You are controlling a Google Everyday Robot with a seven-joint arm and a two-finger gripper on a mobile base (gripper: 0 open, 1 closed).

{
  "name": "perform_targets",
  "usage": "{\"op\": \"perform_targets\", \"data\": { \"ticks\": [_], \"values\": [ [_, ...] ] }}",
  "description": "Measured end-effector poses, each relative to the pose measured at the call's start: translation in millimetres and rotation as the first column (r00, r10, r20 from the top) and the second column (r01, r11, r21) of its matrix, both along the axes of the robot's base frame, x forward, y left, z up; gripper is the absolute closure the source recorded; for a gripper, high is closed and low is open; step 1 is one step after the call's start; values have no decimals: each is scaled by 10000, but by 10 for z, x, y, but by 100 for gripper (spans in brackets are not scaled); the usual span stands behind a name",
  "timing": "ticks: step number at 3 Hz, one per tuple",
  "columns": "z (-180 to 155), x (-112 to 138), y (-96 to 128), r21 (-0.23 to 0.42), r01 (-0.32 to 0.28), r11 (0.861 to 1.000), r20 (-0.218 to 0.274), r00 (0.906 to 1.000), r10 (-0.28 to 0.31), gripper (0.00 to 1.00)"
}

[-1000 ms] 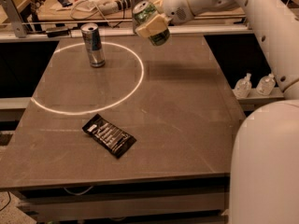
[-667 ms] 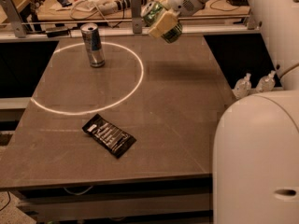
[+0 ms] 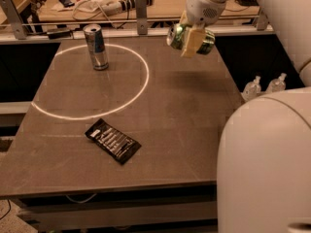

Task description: Knock green can over

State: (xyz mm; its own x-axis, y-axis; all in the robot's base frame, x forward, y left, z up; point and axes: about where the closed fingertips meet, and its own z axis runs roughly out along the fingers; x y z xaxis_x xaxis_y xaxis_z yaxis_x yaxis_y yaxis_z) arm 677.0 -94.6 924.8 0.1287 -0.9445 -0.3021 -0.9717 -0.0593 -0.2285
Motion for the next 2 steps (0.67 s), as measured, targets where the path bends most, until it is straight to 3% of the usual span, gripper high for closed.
{"op": "perform_targets", "data": {
  "ticks": [1, 2],
  "values": [
    [-51, -252, -129, -864, -525, 9949, 427, 9975, 563, 100],
    [-317, -461, -3, -1088, -1173, 9871, 598, 9904, 1243, 100]
  ]
}}
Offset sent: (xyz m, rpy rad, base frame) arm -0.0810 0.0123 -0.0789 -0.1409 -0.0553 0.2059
